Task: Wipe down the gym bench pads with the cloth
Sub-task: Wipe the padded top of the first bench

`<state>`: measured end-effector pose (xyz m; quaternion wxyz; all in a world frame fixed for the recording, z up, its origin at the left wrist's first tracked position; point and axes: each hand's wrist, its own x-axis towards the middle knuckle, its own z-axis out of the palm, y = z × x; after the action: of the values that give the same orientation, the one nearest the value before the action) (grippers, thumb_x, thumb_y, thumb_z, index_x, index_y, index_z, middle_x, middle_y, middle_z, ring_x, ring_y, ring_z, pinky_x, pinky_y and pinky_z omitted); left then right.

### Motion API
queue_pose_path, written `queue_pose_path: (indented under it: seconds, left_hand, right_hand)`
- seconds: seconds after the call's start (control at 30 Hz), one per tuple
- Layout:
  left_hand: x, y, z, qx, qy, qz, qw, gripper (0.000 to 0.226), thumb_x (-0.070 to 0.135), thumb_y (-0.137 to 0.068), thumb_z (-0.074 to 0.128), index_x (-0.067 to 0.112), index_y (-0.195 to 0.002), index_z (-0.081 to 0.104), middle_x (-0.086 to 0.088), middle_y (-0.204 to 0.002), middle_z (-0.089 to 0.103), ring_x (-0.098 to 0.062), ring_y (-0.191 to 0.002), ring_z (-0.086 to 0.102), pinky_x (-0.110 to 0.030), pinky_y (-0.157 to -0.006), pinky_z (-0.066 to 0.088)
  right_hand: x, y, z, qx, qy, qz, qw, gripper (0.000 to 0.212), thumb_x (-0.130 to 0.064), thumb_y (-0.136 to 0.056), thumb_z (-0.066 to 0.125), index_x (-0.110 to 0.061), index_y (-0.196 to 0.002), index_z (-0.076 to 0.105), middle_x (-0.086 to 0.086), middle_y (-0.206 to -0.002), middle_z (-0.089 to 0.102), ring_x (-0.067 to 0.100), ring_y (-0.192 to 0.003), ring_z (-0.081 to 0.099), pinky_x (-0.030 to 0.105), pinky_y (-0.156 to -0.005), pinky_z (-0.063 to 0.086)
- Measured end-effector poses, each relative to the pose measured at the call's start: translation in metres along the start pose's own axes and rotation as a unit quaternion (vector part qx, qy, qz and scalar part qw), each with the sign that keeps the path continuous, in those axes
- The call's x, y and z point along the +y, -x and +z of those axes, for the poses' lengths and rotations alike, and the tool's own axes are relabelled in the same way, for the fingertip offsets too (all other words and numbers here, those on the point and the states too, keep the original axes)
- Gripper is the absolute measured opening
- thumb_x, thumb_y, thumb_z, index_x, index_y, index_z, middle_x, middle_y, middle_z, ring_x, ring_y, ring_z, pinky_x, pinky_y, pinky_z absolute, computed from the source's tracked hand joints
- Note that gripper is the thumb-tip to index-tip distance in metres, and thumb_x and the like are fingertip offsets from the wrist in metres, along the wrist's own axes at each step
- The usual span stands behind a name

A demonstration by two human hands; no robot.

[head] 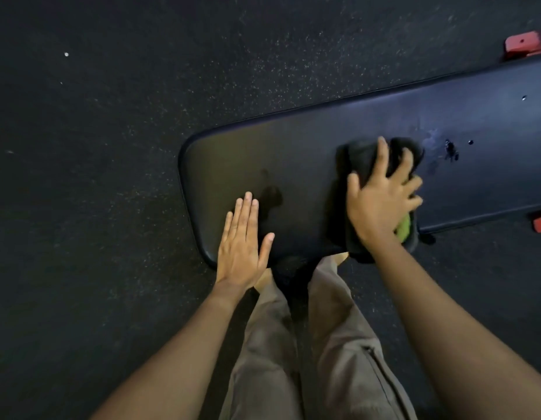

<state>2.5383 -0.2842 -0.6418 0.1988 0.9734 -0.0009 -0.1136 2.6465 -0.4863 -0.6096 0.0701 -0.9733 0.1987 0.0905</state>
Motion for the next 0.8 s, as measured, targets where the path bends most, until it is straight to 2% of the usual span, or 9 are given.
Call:
queue_pose_path:
  seconds: [0.1,0.17,0.23,0.33,0.47,0.5,0.57,0.67,0.8]
  left_hand:
    - [-0.003,0.003,-0.001,0.001,-0.003,-0.016,1.000,0.067,0.040,-0.097,0.032,0.000,-0.147,0.012,-0.012,-0.156,0.010,-0.017,-0.144,0.001,-0.032,-0.118,0.000]
    - [-0.007,0.006,-0.002,-0.002,-0.014,-0.010,1.000,0.068,0.039,-0.096,0.033,-0.002,-0.146,0.014,-0.014,-0.155,0.013,-0.019,-0.144,0.003,-0.032,-0.117,0.000]
    - [-0.011,0.007,-0.004,-0.006,-0.018,0.004,1.000,0.068,0.039,-0.095,0.034,-0.003,-0.146,0.016,-0.016,-0.155,0.014,-0.020,-0.144,0.005,-0.033,-0.117,0.002]
    - [-0.013,0.008,-0.007,-0.012,-0.008,0.014,1.000,0.068,0.039,-0.096,0.034,-0.003,-0.147,0.015,-0.013,-0.156,0.010,-0.018,-0.144,0.002,-0.032,-0.117,0.001]
    - [-0.011,0.008,-0.007,-0.015,-0.005,0.011,1.000,0.068,0.039,-0.097,0.033,-0.001,-0.147,0.011,-0.012,-0.156,0.008,-0.018,-0.145,0.000,-0.032,-0.118,0.001]
    - [-0.011,0.008,-0.007,-0.017,-0.007,0.010,1.000,0.068,0.039,-0.097,0.033,-0.001,-0.147,0.010,-0.012,-0.156,0.008,-0.018,-0.145,0.000,-0.033,-0.118,0.001]
    - [-0.010,0.008,-0.008,-0.022,-0.007,0.009,1.000,0.068,0.039,-0.097,0.032,0.000,-0.147,0.010,-0.013,-0.157,0.010,-0.018,-0.145,0.001,-0.033,-0.118,0.000]
    - [-0.008,0.007,-0.009,-0.018,-0.005,0.005,1.000,0.068,0.038,-0.096,0.033,-0.001,-0.147,0.012,-0.014,-0.157,0.011,-0.018,-0.145,0.001,-0.032,-0.118,-0.001]
    - [0.005,0.002,-0.007,-0.013,0.005,0.014,1.000,0.067,0.036,-0.096,0.034,-0.002,-0.147,0.013,-0.013,-0.156,0.011,-0.018,-0.144,0.002,-0.032,-0.118,0.000]
  right_hand:
    - [-0.055,0.030,0.010,-0.049,0.016,-0.156,0.986,0.072,-0.046,-0.089,0.049,-0.035,-0.152,0.016,0.015,-0.158,0.018,0.047,-0.131,0.032,0.062,-0.101,0.028]
    - [-0.047,0.062,0.022,-0.042,0.047,-0.348,0.936,0.068,-0.049,-0.084,0.046,-0.035,-0.149,0.029,0.013,-0.154,0.031,0.045,-0.124,0.042,0.059,-0.096,0.037]
    - [-0.015,0.073,0.023,-0.039,0.067,-0.406,0.910,0.068,-0.052,-0.079,0.045,-0.036,-0.145,0.036,0.010,-0.151,0.039,0.039,-0.116,0.043,0.054,-0.090,0.042]
    - [0.027,0.046,0.010,-0.024,0.079,-0.346,0.935,0.068,-0.051,-0.077,0.044,-0.036,-0.143,0.034,0.012,-0.150,0.037,0.041,-0.112,0.042,0.056,-0.086,0.042]
    - [-0.022,0.005,0.004,-0.005,-0.007,-0.003,1.000,0.070,-0.046,-0.088,0.049,-0.034,-0.151,0.020,0.014,-0.157,0.017,0.047,-0.125,0.033,0.059,-0.098,0.030]
    - [-0.041,0.007,0.006,-0.013,0.002,-0.010,1.000,0.072,-0.045,-0.088,0.051,-0.035,-0.152,0.018,0.015,-0.158,0.016,0.048,-0.128,0.032,0.060,-0.100,0.028]
    - [-0.056,0.024,0.013,-0.024,0.016,-0.189,0.982,0.073,-0.045,-0.086,0.053,-0.035,-0.151,0.023,0.015,-0.156,0.024,0.049,-0.128,0.035,0.063,-0.099,0.031]
    - [-0.004,0.060,0.024,-0.015,0.062,-0.424,0.903,0.069,-0.049,-0.080,0.050,-0.036,-0.146,0.032,0.011,-0.153,0.035,0.043,-0.119,0.043,0.057,-0.092,0.040]
    - [0.075,0.030,0.001,-0.008,0.058,-0.301,0.952,0.067,-0.050,-0.076,0.045,-0.037,-0.141,0.034,0.009,-0.151,0.033,0.042,-0.113,0.041,0.057,-0.088,0.039]
